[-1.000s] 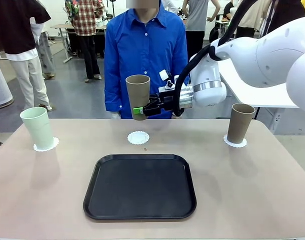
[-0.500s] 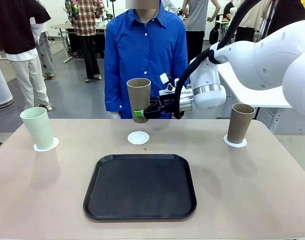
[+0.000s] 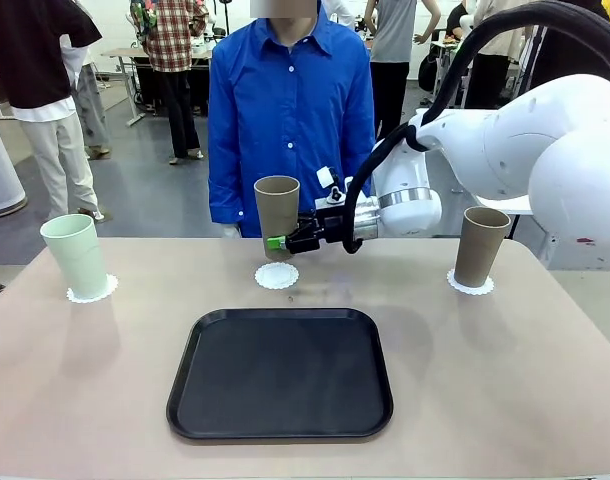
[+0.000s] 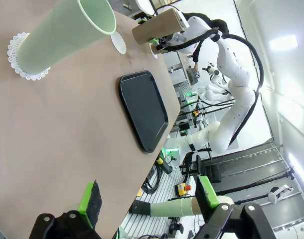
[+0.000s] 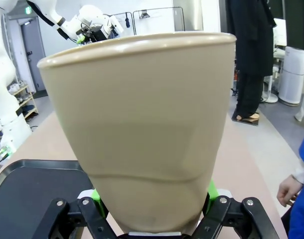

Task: Place coasters on the table and set cups on them.
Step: Take one Reusable plastic cup from the Flat Tray and place it on a coaster set by the human.

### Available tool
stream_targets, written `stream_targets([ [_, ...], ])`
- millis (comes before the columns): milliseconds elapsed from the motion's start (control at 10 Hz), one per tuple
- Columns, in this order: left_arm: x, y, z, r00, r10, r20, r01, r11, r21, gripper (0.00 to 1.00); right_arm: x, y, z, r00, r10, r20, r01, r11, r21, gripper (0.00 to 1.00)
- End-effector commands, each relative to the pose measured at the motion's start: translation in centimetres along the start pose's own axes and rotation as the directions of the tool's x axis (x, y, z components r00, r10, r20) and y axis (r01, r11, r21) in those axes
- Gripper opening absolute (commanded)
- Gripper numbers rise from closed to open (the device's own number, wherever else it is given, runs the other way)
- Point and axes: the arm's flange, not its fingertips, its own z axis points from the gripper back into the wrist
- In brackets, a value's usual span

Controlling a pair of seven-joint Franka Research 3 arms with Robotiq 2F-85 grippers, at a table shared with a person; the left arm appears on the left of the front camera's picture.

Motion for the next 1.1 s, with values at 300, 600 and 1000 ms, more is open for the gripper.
stream_targets([
  [300, 0.0, -0.1, 0.2, 1.000, 0.000, 0.004, 0.000, 1.000, 0.003, 1.00, -1.9, -0.9, -1.2, 0.999, 0.005, 0.034, -0.007, 0.999, 0.045, 0.81],
  [600, 0.0, -0.1, 0.2, 1.000, 0.000, 0.004, 0.000, 1.000, 0.003, 1.00, -2.8, -1.2, -1.5, 1.000, -0.007, 0.030, 0.005, 0.999, 0.047, 0.81],
  [1000, 0.0, -0.1, 0.2, 1.000, 0.000, 0.004, 0.000, 1.000, 0.003, 1.00, -4.0, -1.8, -1.9, 1.000, -0.027, 0.006, 0.027, 0.999, 0.040, 0.81],
])
